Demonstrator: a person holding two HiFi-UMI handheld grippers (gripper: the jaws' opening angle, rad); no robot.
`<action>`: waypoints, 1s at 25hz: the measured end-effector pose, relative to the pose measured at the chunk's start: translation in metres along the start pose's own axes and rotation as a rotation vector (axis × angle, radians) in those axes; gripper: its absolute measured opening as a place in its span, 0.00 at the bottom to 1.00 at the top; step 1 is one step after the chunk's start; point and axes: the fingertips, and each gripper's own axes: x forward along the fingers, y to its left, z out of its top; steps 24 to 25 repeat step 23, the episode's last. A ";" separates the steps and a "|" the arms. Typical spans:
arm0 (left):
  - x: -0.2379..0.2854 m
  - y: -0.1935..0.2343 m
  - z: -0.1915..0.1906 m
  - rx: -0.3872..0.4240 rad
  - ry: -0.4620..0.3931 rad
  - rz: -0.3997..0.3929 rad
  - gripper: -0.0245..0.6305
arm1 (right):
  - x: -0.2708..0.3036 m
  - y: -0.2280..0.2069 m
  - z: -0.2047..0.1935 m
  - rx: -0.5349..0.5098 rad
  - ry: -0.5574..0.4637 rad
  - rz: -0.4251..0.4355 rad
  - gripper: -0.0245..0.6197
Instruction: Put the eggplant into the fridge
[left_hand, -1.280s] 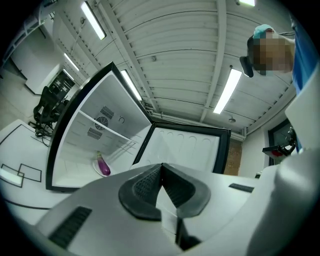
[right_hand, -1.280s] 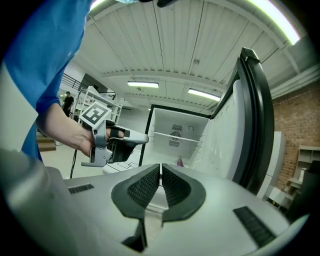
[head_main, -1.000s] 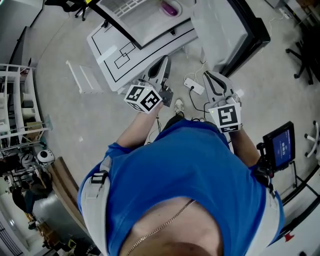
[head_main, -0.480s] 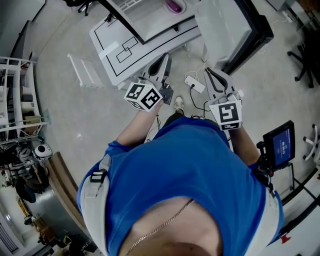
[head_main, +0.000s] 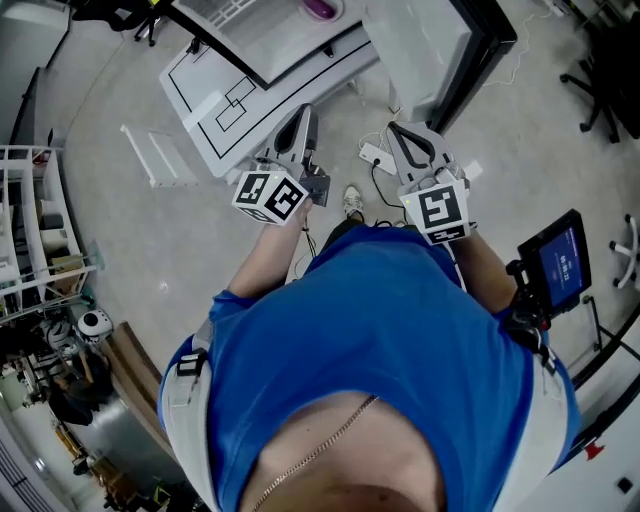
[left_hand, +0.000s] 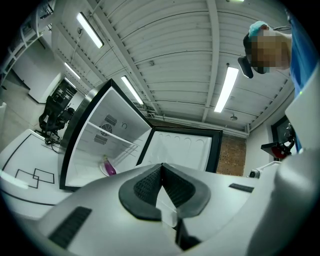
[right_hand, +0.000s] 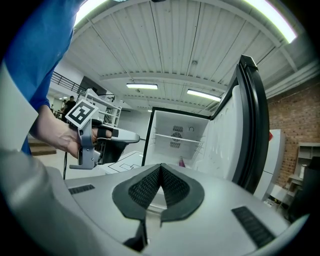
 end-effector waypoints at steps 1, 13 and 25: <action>0.000 0.001 0.000 0.000 0.002 0.003 0.05 | 0.001 0.000 0.000 0.000 0.001 0.002 0.04; 0.000 0.000 -0.006 -0.005 0.015 0.009 0.05 | 0.000 0.002 -0.003 0.006 0.005 0.009 0.04; -0.009 0.000 -0.007 0.000 0.015 0.033 0.05 | -0.003 0.005 -0.003 -0.006 -0.002 0.030 0.04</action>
